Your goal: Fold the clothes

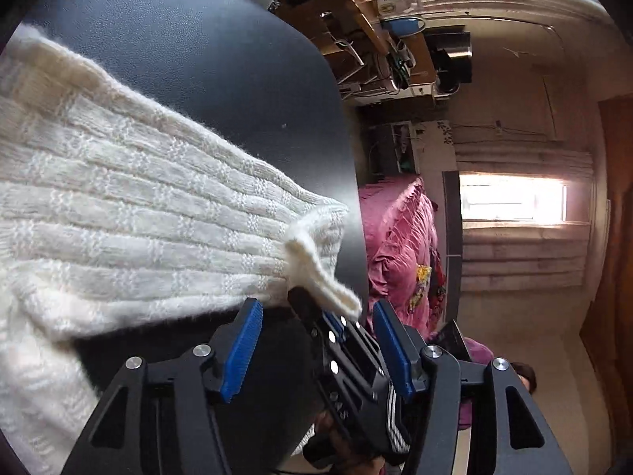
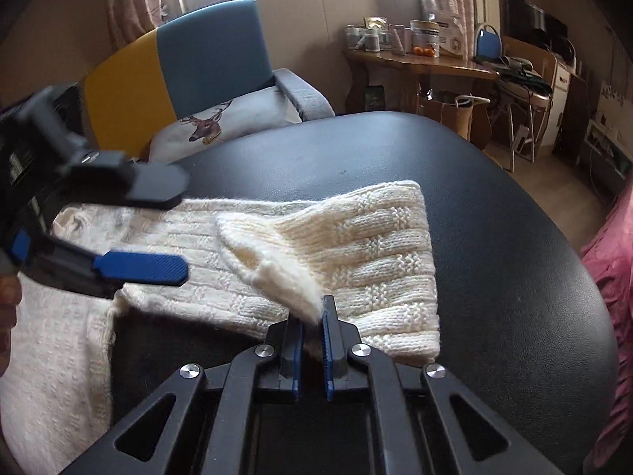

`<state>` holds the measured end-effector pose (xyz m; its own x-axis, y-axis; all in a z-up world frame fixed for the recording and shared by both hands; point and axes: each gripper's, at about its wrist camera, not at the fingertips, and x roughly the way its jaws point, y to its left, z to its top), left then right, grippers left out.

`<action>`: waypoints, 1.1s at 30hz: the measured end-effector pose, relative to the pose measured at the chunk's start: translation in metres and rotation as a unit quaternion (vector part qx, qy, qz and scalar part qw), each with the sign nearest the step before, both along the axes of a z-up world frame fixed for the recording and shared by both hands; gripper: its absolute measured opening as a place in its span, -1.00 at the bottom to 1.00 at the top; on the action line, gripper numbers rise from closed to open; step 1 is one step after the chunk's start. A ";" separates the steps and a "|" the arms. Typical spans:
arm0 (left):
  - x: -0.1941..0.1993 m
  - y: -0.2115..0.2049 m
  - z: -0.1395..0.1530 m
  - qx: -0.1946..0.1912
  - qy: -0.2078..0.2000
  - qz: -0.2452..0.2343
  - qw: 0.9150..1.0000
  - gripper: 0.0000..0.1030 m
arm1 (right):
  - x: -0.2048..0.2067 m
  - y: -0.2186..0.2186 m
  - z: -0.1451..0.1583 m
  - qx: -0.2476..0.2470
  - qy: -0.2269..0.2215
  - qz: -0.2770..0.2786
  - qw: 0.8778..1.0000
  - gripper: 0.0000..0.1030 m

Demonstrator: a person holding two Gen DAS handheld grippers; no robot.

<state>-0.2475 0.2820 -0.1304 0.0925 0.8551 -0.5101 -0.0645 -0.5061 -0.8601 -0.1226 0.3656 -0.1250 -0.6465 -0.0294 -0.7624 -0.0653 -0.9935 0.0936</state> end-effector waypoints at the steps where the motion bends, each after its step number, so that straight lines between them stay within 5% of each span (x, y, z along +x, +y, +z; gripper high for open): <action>1: -0.004 0.005 -0.003 -0.002 -0.007 -0.001 1.000 0.16 | 0.000 -0.003 -0.001 0.005 0.000 0.004 1.000 -0.86; 8: -0.013 0.028 -0.012 -0.032 -0.011 -0.010 0.999 0.07 | -0.004 -0.018 -0.004 0.023 0.005 0.019 1.000 -0.80; 9: -0.013 0.032 -0.012 -0.043 -0.007 -0.015 0.999 -0.24 | -0.004 -0.019 -0.004 0.025 0.007 0.017 1.000 -0.80; 10: -0.012 0.034 -0.011 -0.058 0.006 -0.017 0.998 -0.78 | -0.004 -0.020 -0.003 0.027 0.009 0.015 0.999 -0.76; 11: -0.011 0.035 -0.008 -0.078 0.030 -0.017 0.996 -0.87 | -0.002 -0.018 -0.002 0.018 0.008 0.014 1.000 -0.58; 14: -0.011 0.028 0.001 -0.092 0.065 -0.001 0.994 -0.88 | 0.008 -0.008 0.005 -0.014 0.017 0.004 1.000 -0.54; 18: -0.018 0.000 0.037 -0.076 0.115 0.040 0.990 -0.88 | 0.021 0.018 -0.003 -0.196 0.023 -0.024 0.980 -0.45; 22: -0.030 -0.041 0.093 -0.062 0.177 0.082 0.979 -0.88 | 0.034 0.045 -0.012 -0.374 0.029 -0.051 0.926 -0.13; 28: -0.039 -0.128 0.167 -0.061 0.247 0.137 0.957 -0.88 | 0.023 0.024 -0.038 -0.603 0.032 -0.035 0.797 0.83; 33: -0.030 -0.200 0.203 -0.055 0.277 0.182 0.942 -0.88 | -0.005 -0.027 -0.056 -0.708 0.018 -0.049 0.704 1.00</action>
